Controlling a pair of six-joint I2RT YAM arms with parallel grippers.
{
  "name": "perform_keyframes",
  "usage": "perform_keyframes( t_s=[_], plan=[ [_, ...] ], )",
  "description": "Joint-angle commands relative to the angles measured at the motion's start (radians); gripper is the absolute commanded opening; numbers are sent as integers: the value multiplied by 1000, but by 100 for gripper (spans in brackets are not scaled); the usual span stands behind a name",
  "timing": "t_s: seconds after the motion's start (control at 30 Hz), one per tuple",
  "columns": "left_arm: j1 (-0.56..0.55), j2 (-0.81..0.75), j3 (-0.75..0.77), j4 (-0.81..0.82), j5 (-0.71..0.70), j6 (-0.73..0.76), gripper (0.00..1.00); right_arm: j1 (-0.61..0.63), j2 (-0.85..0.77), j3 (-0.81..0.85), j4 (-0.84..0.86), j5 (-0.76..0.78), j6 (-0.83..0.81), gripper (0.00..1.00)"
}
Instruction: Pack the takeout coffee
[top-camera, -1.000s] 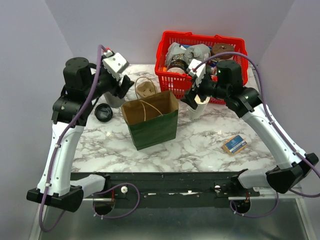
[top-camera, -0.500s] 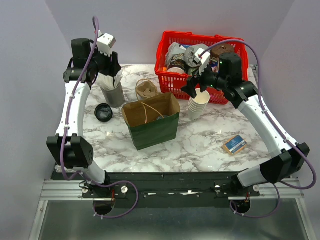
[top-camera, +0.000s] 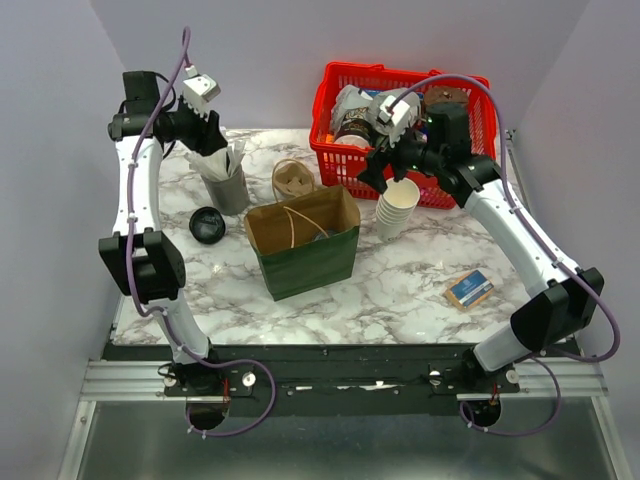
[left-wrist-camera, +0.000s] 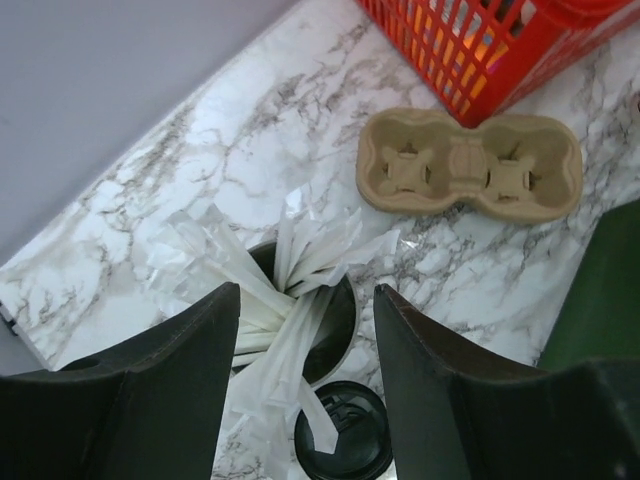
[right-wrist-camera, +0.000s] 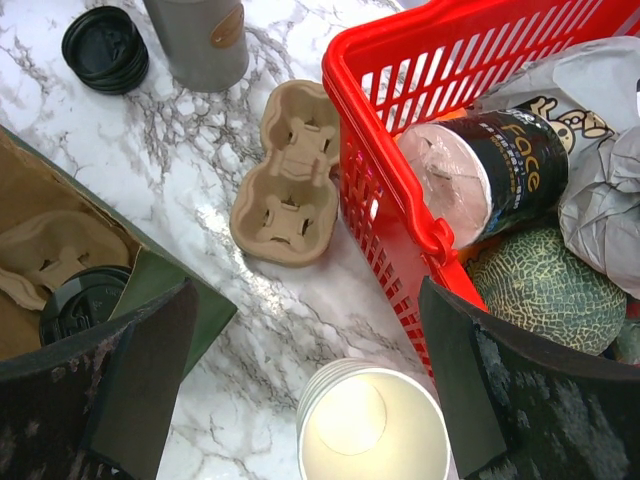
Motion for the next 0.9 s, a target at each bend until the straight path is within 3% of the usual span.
perform_keyframes(
  t_s=[0.0, 0.53, 0.63, 0.73, 0.77, 0.87],
  plan=[
    [-3, 45, 26, -124, 85, 187, 63, -5, 18, 50, -21, -1, -8, 100],
    [-24, 107, -8, -29, 100, 169, 55, -5, 51, 88, -67, 5, -24, 100],
    [-32, 115, 1, -34, 103, 174, 49, -5, 46, 81, -67, 13, -27, 100],
    [-33, 133, 32, -67, 102, 189, 37, -5, 40, 70, -68, 16, -28, 100],
    [-33, 146, 41, -80, 99, 192, 28, -6, 35, 67, -68, 16, -28, 100],
    [-33, 140, 62, -115, 77, 209, 20, -5, 28, 62, -68, 16, -28, 100]
  ],
)
